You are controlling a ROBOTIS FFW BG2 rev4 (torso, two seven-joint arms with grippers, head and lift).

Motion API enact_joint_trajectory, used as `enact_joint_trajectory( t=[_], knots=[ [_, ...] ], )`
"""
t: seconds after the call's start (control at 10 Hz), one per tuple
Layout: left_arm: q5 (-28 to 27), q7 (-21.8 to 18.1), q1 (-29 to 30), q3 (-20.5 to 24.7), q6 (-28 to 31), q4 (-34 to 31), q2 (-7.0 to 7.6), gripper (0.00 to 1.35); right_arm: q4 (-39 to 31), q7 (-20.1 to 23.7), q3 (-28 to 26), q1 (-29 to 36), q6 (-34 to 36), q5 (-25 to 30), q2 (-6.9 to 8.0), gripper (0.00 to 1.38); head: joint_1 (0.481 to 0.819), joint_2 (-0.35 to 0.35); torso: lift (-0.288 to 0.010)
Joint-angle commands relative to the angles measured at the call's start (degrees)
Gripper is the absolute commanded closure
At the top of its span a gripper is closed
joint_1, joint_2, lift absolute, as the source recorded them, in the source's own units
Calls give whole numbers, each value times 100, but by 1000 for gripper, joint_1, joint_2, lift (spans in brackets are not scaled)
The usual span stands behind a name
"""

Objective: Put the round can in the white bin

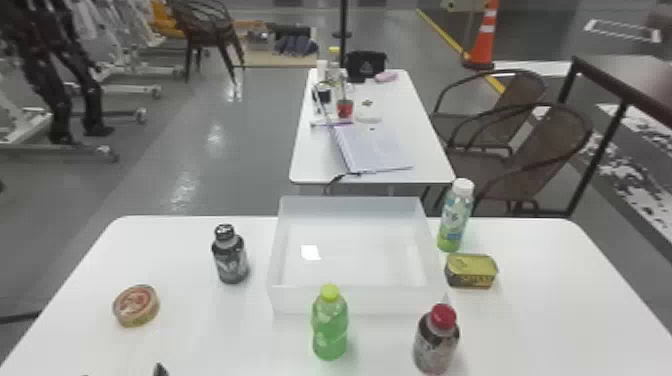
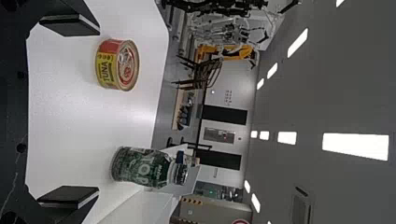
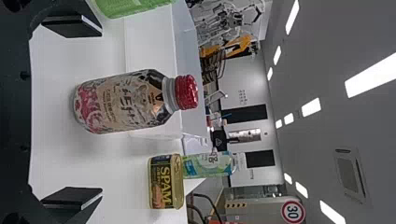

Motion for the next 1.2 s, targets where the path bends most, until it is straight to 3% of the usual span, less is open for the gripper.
enact_joint_trajectory(
  t=[0.0, 0.8, 1.1],
  knots=[
    [1, 1, 0, -19, -1, -1, -24, 101, -7, -15, 0, 7, 0, 16, 5, 93, 549, 0, -100],
    [53, 141, -26, -71, 17, -1, -24, 94, -16, -41, 0, 16, 0, 16, 5, 93, 549, 0, -100],
    [1, 361, -193, -19, 394, -28, -24, 93, 2, -41, 0, 16, 0, -10, 5, 93, 549, 0, -100]
  ],
)
